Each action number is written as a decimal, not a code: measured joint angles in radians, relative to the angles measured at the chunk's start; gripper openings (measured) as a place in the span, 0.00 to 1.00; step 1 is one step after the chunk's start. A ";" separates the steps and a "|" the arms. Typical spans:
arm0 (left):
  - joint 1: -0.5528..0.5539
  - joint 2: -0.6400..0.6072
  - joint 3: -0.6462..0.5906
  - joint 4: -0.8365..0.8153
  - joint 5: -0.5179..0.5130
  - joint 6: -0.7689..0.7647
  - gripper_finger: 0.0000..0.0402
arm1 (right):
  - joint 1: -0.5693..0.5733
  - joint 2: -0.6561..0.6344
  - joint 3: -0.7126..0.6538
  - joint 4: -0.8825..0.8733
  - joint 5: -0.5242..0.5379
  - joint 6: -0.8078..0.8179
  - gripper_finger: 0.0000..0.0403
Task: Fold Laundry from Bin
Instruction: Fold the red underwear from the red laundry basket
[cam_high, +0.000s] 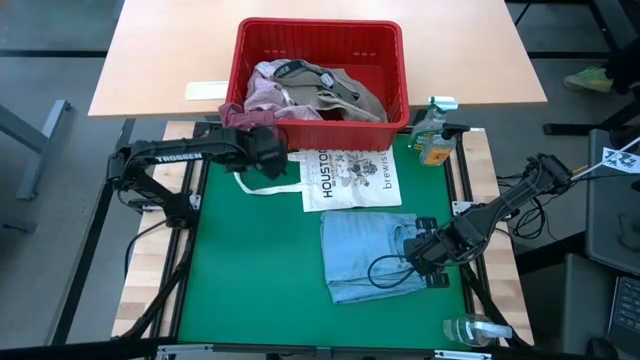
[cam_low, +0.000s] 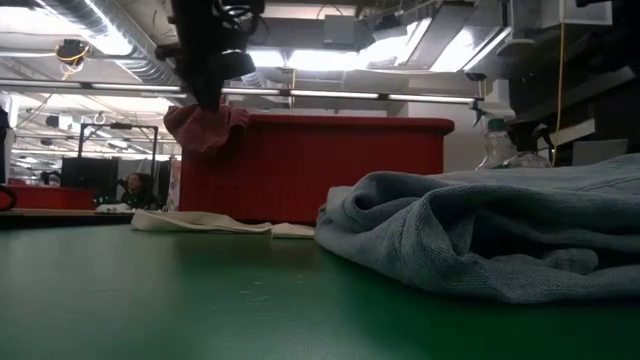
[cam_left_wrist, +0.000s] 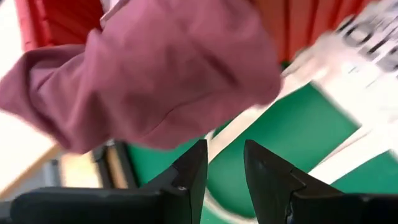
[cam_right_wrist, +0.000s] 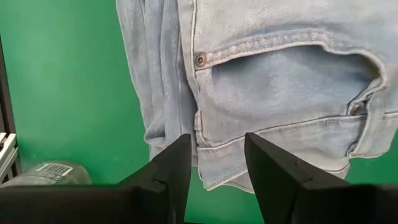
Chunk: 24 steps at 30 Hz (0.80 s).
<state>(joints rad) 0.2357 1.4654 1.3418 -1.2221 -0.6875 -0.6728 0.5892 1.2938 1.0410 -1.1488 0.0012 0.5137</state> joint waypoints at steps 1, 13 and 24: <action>0.005 0.000 0.000 0.028 0.003 0.000 0.25 | 0.000 0.000 0.000 0.000 0.008 0.000 0.37; 0.043 0.000 0.000 0.115 0.001 0.015 0.25 | 0.000 0.000 0.000 0.001 0.026 0.000 0.37; 0.084 0.030 0.000 0.126 -0.002 0.027 0.40 | 0.000 0.000 0.000 0.002 0.026 0.000 0.37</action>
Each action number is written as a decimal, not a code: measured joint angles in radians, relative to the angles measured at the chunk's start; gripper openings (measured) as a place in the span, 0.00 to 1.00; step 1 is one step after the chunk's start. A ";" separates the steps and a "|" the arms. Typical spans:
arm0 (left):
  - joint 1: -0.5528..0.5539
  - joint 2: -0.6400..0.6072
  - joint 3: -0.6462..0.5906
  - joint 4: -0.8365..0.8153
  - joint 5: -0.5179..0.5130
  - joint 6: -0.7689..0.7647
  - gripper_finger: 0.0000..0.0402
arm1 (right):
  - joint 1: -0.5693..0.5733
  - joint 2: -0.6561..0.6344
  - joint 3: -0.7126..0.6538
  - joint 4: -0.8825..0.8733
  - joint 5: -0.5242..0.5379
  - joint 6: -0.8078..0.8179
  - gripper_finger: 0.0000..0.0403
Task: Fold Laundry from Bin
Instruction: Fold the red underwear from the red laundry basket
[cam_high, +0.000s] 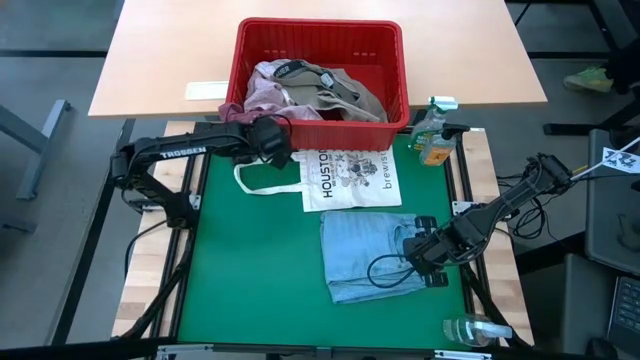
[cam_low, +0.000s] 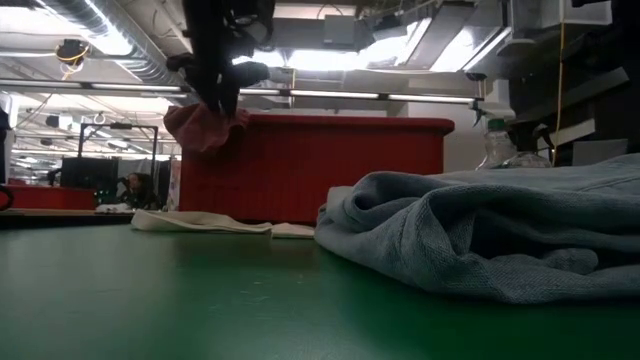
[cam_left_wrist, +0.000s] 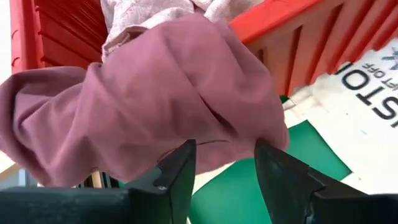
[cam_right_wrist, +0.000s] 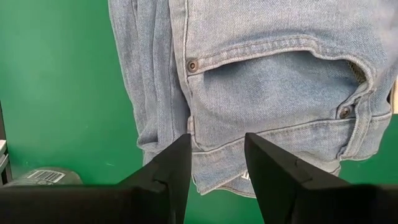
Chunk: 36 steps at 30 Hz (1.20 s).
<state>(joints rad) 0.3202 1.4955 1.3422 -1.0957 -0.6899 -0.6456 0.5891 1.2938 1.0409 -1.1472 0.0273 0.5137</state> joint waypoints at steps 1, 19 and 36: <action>0.005 0.009 0.000 -0.001 0.000 0.000 0.41 | 0.000 0.000 0.000 0.000 0.000 0.000 0.37; 0.048 0.076 0.000 -0.017 0.017 -0.058 0.42 | 0.000 0.000 0.000 0.002 0.000 0.000 0.37; 0.042 0.033 0.000 -0.377 0.046 -0.138 0.41 | 0.000 0.000 0.000 0.002 0.000 0.000 0.37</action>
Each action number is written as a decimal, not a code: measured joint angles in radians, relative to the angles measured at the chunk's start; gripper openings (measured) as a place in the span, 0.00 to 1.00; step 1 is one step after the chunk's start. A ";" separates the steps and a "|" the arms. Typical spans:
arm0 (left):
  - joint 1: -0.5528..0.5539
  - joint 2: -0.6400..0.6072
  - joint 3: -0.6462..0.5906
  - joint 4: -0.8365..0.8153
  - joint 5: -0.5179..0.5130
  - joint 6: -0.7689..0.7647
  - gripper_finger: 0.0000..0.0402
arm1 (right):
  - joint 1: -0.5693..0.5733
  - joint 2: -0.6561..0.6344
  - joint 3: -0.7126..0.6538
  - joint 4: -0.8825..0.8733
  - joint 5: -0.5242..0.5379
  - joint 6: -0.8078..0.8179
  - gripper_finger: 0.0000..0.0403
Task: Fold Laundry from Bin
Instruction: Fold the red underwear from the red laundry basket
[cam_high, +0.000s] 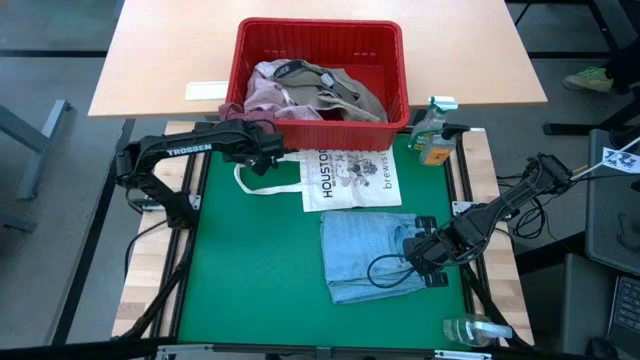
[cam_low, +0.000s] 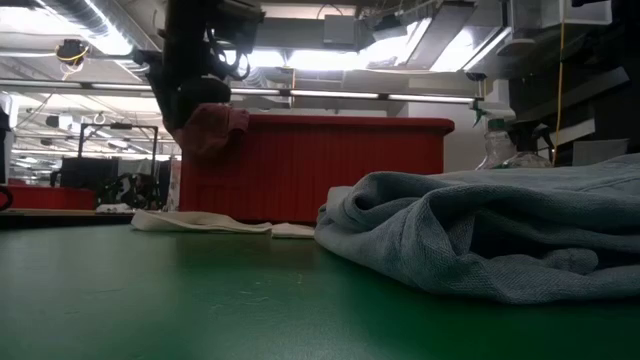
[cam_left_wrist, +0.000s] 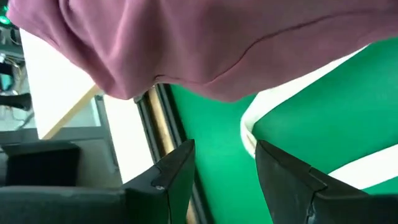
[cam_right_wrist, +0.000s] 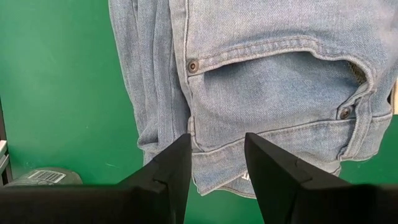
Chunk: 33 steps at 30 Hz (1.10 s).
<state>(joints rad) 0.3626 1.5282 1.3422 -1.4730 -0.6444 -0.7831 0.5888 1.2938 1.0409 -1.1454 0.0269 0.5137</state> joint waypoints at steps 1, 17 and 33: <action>0.000 0.002 0.000 0.019 0.003 -0.001 0.41 | 0.000 0.000 0.000 0.000 0.000 0.000 0.37; -0.072 0.009 0.000 0.375 0.036 -0.047 0.41 | 0.000 0.000 0.000 0.000 0.000 0.000 0.37; -0.068 0.009 0.000 0.429 -0.016 -0.045 0.41 | 0.000 0.000 0.000 0.000 0.000 0.000 0.37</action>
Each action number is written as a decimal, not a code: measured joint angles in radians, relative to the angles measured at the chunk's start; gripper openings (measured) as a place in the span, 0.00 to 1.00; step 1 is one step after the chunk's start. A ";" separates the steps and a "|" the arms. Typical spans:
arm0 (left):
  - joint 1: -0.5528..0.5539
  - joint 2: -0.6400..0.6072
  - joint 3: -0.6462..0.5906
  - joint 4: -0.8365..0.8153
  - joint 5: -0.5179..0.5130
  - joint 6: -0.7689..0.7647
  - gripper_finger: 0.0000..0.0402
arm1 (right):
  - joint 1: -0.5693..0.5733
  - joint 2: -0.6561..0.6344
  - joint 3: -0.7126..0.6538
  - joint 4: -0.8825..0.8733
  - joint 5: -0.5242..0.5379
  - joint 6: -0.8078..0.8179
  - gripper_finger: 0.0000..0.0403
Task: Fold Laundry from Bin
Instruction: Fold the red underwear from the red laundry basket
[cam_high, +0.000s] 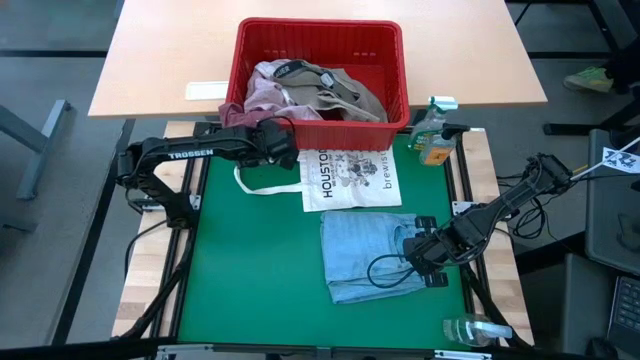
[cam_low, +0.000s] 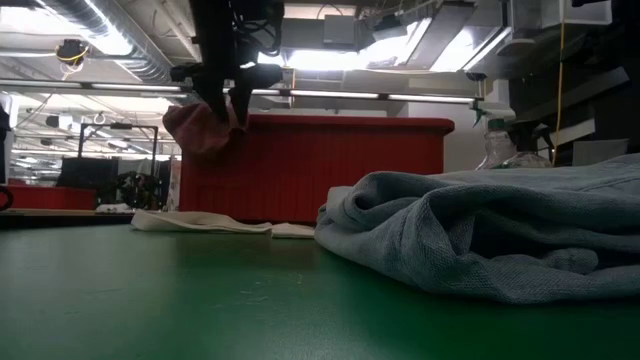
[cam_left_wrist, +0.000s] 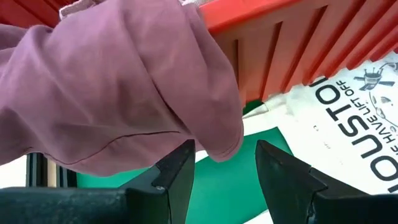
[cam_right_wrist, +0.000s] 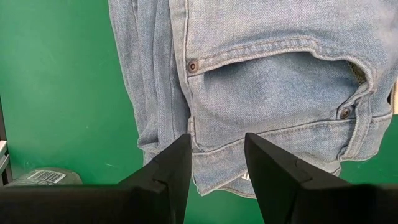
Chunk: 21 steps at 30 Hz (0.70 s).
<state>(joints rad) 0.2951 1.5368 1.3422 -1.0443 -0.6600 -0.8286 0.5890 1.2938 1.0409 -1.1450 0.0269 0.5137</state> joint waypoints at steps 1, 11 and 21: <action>0.000 0.000 0.000 0.000 0.000 0.000 0.41 | 0.000 0.000 0.000 0.000 0.000 0.000 0.37; 0.020 0.066 0.000 0.003 -0.034 0.035 0.41 | 0.000 0.000 0.000 0.001 0.000 0.000 0.37; 0.043 0.074 0.000 0.015 -0.187 0.065 0.38 | 0.000 0.000 0.000 0.003 0.000 0.000 0.37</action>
<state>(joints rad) 0.3379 1.6112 1.3418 -1.0290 -0.8470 -0.7637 0.5892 1.2938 1.0409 -1.1419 0.0269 0.5140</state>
